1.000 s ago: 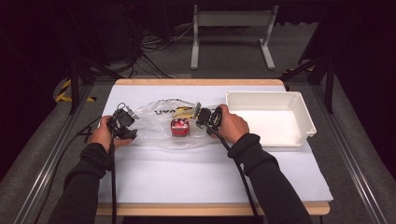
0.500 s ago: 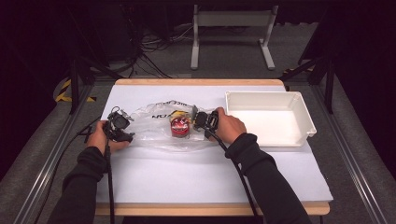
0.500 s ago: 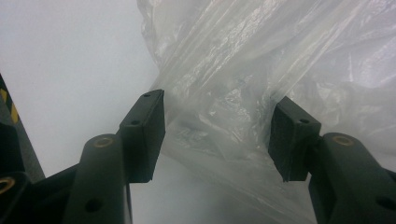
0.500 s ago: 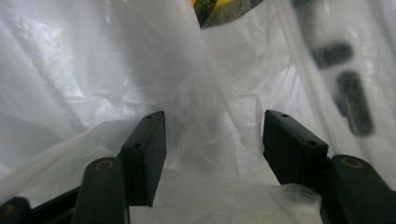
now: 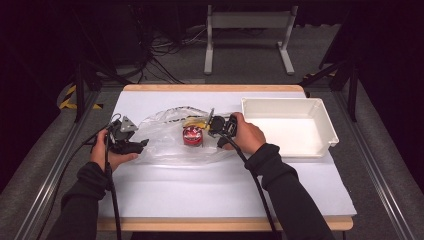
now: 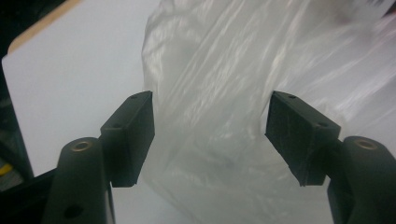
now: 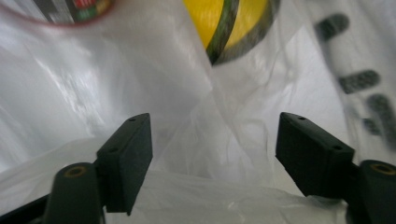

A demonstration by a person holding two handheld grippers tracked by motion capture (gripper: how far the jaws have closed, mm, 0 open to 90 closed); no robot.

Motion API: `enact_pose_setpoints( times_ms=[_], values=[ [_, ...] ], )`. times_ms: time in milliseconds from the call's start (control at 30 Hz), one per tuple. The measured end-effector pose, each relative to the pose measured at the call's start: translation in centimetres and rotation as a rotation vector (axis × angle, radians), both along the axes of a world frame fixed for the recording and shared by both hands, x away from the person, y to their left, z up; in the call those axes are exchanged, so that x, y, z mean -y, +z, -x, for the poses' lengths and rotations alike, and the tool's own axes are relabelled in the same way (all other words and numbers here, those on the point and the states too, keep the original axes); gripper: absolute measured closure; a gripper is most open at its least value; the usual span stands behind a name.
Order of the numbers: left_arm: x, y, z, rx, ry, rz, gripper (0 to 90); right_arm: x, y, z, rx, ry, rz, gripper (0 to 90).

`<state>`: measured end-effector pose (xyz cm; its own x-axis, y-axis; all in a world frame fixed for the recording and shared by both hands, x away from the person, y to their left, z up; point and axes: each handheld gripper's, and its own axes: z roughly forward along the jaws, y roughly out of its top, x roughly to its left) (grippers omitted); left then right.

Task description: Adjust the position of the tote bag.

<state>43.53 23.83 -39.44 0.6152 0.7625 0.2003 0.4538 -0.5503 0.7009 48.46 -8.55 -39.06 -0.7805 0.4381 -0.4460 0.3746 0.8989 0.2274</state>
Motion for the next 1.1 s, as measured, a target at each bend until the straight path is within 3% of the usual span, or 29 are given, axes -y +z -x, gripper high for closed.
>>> enact_pose_setpoints(
  times_ms=[100, 200, 300, 367, 400, 433, 467, 567, 667, 767, 800, 867, 1033, 1100],
  values=[
    [0.2, 0.4, 0.3, 0.020, -0.023, 0.031, 31.6, 0.0, 0.7, 0.2, 0.041, 0.006, -0.047, 24.9],
    [0.4, 1.2, 0.7, 0.055, -0.038, 0.103, 29.9, 0.2, 1.4, 0.4, 0.075, -0.002, -0.126, 23.2],
    [0.3, 1.8, 1.1, 0.074, -0.065, 0.178, 28.2, 0.5, 2.1, 0.6, 0.081, 0.011, -0.208, 22.1],
    [0.3, 2.1, 1.5, 0.100, -0.087, 0.212, 27.9, 0.7, 2.4, 0.8, 0.092, 0.014, -0.255, 21.1],
    [0.3, 2.1, 1.5, 0.100, -0.087, 0.212, 28.6, 0.7, 2.4, 0.8, 0.092, 0.014, -0.255, 21.1],
    [0.4, 2.3, 1.9, 0.112, -0.103, 0.225, 29.8, 1.0, 2.7, 0.9, 0.094, 0.017, -0.313, 20.3],
    [0.4, 2.3, 1.9, 0.112, -0.103, 0.225, 32.3, 1.0, 2.7, 0.9, 0.094, 0.017, -0.313, 20.3],
    [0.7, 2.4, 2.6, 0.110, -0.151, 0.232, 36.2, 1.4, 3.0, 1.0, 0.091, 0.017, -0.379, 20.8],
    [1.0, 1.9, 3.0, 0.092, -0.179, 0.187, 46.3, 1.7, 3.4, 1.2, 0.098, 0.028, -0.420, 27.3],
    [1.0, 1.5, 3.3, 0.079, -0.206, 0.197, 53.4, 1.9, 4.1, 1.8, 0.125, 0.058, -0.433, 36.3],
    [1.1, 1.4, 3.4, 0.076, -0.222, 0.200, 56.6, 1.9, 4.3, 2.0, 0.138, 0.073, -0.433, 43.2],
    [1.2, 1.4, 3.7, 0.076, -0.237, 0.196, 58.3, 1.9, 4.8, 2.5, 0.139, 0.103, -0.451, 49.7],
    [1.7, 1.4, 4.7, 0.091, -0.262, 0.192, 61.1, 1.5, 5.3, 3.0, 0.128, 0.133, -0.470, 54.9],
    [1.5, 1.5, 5.4, 0.111, -0.268, 0.210, 61.1, 1.1, 5.4, 3.3, 0.117, 0.144, -0.480, 56.4]
  ],
)
